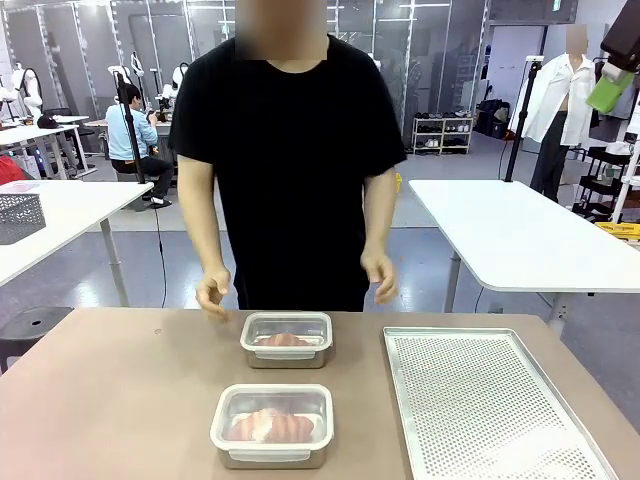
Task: Place the bread into the airtight container.
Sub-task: Pick up a Butter Roll and place it into an empty Airtight Container.
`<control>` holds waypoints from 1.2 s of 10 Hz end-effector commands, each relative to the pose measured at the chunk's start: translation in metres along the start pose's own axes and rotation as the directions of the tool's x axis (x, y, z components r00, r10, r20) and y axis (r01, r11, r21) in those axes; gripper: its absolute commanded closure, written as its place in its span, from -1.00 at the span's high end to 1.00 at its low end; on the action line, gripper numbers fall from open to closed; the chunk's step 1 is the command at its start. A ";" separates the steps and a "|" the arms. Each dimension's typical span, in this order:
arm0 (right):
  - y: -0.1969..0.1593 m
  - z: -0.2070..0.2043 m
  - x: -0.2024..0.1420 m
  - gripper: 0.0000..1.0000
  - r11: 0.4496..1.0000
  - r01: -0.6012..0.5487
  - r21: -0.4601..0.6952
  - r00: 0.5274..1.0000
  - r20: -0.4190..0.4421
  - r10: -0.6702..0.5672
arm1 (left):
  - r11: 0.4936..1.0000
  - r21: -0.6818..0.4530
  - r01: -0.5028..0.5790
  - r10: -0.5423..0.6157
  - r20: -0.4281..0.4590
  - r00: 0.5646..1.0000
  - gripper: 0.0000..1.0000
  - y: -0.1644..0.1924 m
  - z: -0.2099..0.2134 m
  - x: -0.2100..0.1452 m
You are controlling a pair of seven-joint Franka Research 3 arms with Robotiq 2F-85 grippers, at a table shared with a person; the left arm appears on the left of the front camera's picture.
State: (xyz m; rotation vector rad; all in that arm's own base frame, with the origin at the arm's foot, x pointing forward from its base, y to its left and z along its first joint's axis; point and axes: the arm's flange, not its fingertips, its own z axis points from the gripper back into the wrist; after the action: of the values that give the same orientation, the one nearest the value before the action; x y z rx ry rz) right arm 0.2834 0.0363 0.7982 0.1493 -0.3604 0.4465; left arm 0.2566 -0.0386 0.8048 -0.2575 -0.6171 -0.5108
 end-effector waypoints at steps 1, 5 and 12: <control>-0.002 -0.001 -0.003 1.00 1.000 -0.020 -0.010 1.000 0.010 0.021 | 1.000 -0.004 0.003 -0.003 0.001 1.000 1.00 -0.001 0.001 0.000; -0.002 -0.001 -0.003 1.00 1.000 -0.020 -0.010 1.000 0.010 0.021 | 1.000 -0.004 0.003 -0.003 0.001 1.000 1.00 -0.001 0.001 0.000; -0.002 -0.001 -0.003 1.00 1.000 -0.020 -0.010 1.000 0.010 0.021 | 1.000 -0.004 0.003 -0.003 0.001 1.000 1.00 -0.001 0.001 0.000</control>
State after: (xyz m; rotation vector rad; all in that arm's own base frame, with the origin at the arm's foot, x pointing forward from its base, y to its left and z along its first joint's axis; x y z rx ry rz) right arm 0.2834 0.0363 0.7982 0.1492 -0.3604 0.4465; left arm 0.2566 -0.0386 0.8048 -0.2575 -0.6171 -0.5108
